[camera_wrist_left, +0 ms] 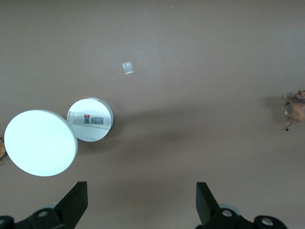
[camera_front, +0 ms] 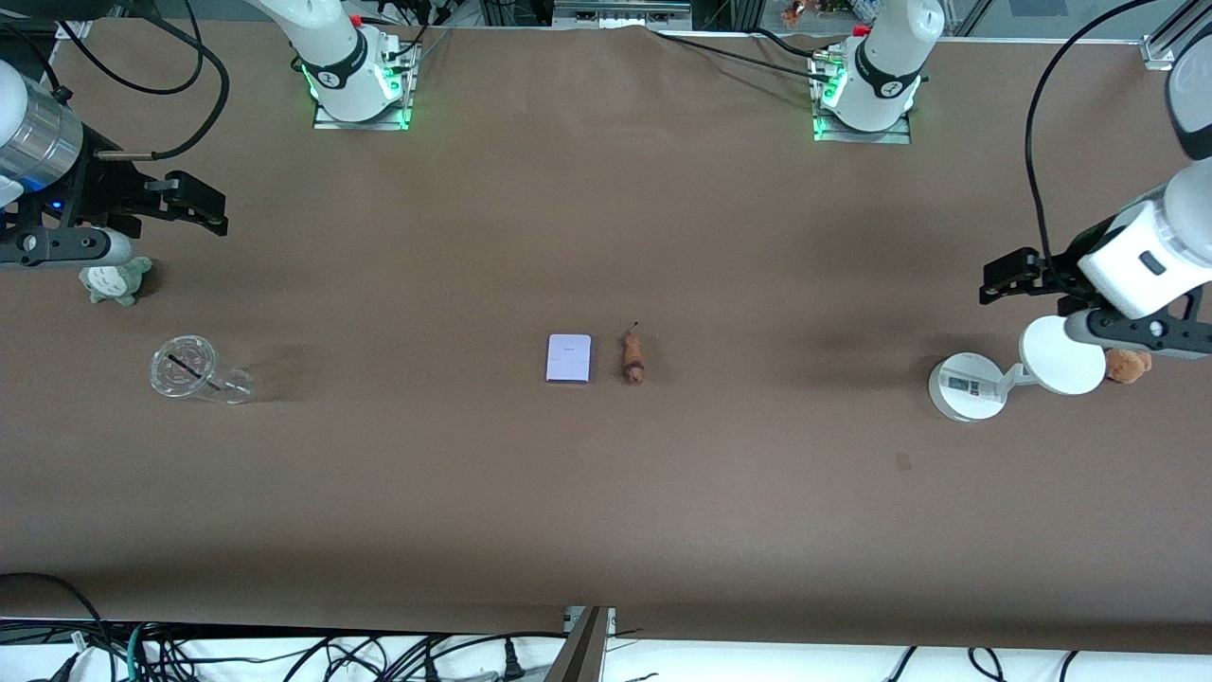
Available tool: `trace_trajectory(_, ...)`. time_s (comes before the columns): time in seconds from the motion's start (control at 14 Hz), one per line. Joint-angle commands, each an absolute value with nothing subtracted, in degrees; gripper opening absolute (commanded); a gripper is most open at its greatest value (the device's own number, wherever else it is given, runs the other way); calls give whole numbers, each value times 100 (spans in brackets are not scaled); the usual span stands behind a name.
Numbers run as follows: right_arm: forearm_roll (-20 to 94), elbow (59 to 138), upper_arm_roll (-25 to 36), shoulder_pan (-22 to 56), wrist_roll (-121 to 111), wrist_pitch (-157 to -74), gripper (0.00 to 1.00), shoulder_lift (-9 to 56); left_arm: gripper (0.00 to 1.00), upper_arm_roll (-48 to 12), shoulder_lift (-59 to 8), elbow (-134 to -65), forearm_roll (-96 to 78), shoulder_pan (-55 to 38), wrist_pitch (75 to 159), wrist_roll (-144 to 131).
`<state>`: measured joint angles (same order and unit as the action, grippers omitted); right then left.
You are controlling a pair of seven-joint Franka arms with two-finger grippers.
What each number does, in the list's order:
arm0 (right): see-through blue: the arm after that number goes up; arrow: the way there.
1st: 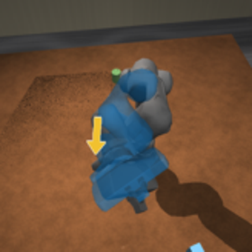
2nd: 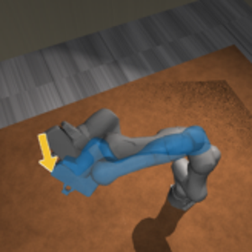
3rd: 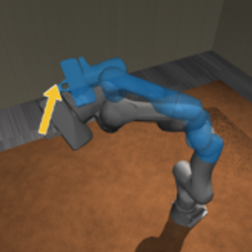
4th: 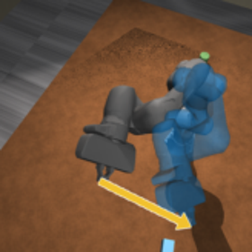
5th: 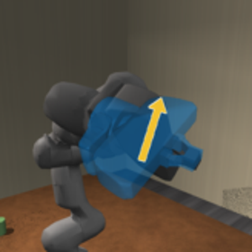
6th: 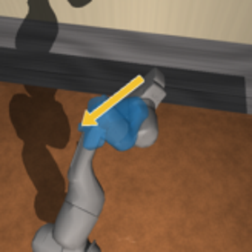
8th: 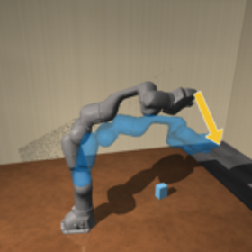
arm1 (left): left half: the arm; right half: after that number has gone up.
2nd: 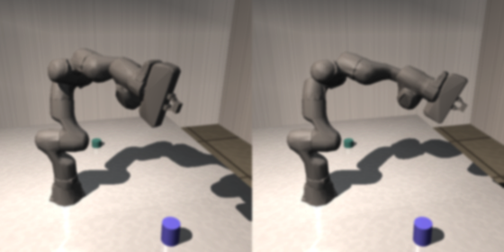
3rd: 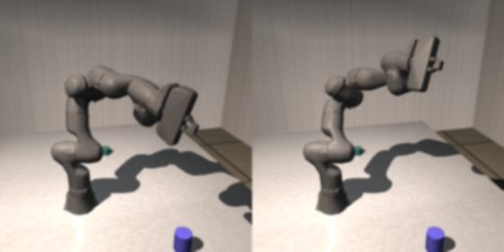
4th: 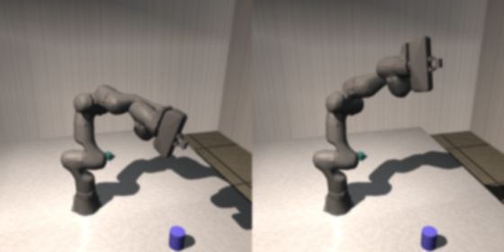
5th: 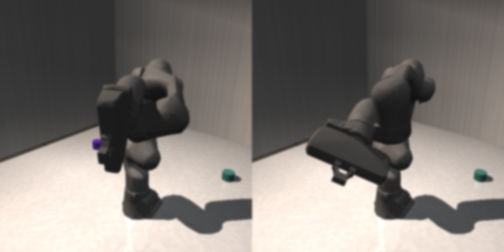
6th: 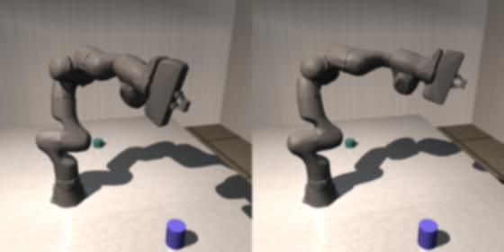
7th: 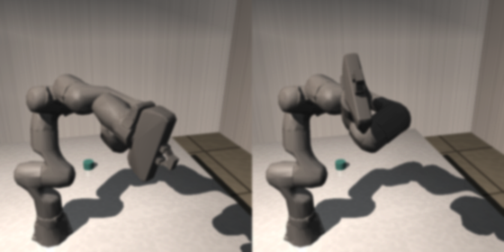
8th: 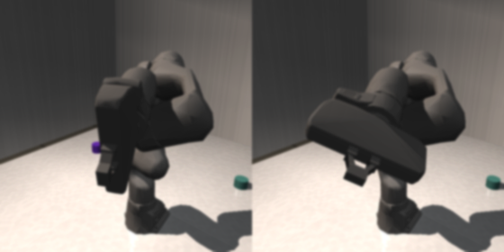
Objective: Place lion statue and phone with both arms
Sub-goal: 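Reach the left gripper down to the brown lion statue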
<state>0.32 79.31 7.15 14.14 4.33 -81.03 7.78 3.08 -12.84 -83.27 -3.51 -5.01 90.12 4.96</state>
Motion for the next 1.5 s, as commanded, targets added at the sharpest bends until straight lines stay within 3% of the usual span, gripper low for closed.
trace_trajectory(0.0, 44, 7857, 686, 1397, 413, -8051, 100, 782, 100, 343, -1738, -8068, -202, -466, 8719, 518)
trace_trajectory(0.07, 44, 7857, 686, 1397, 413, -8059, 100, 782, 100, 378, -2036, -7999, -280, -405, 8597, 579)
trace_trajectory(0.29, 53, 7857, 686, 1397, 413, -8051, 100, 782, 100, 256, -2004, -8051, -404, -622, 8227, 722)
trace_trajectory(0.5, 44, 7857, 686, 1397, 413, -8060, 100, 791, 100, 158, -2266, -8042, -1000, -1210, 8331, -1248)
trace_trajectory(1.07, 53, 7857, 686, 1389, 413, -8060, 100, 791, 100, 149, -3769, -7937, -1116, -3162, 10678, -4076)
trace_trajectory(1.43, 53, 7857, 694, 1389, 413, -8060, 100, 791, 100, 149, -4867, -6742, -1134, -3647, 11213, -5299)
